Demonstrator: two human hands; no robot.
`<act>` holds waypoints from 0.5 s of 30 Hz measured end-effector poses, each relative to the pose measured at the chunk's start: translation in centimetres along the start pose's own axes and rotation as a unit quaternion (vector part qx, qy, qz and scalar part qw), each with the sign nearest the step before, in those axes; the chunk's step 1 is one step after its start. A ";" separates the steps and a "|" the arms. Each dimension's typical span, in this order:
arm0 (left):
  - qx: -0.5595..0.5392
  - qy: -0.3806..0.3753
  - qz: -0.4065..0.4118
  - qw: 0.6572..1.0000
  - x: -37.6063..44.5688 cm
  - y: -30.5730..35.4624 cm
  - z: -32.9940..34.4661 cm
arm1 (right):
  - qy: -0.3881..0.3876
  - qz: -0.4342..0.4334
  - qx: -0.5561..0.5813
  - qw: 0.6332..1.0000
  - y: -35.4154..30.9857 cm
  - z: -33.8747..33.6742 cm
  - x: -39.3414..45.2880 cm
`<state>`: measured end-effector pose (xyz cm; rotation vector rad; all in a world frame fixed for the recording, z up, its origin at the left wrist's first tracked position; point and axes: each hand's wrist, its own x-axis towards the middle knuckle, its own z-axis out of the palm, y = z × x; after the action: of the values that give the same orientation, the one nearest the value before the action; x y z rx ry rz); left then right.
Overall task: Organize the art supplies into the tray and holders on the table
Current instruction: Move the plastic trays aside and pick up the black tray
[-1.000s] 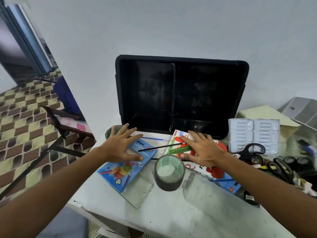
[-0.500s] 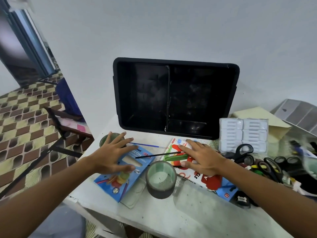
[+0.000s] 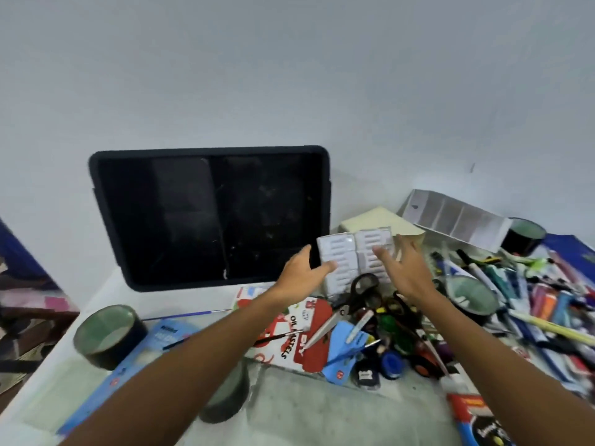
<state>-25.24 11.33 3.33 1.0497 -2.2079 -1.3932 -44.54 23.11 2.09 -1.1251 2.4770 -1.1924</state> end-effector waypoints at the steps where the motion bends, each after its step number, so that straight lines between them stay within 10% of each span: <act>1: -0.017 0.011 -0.016 1.000 0.6 0.5 1.4 | -0.017 0.014 0.015 1.000 0.8 -0.4 0.2; 15: -0.058 0.105 0.105 0.987 1.6 4.0 5.1 | -0.021 -0.024 0.052 0.998 1.2 -2.6 0.8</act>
<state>-31.04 14.42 4.27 0.8536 -1.9959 -1.2407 -46.96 24.59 3.11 -1.1754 2.3403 -1.2804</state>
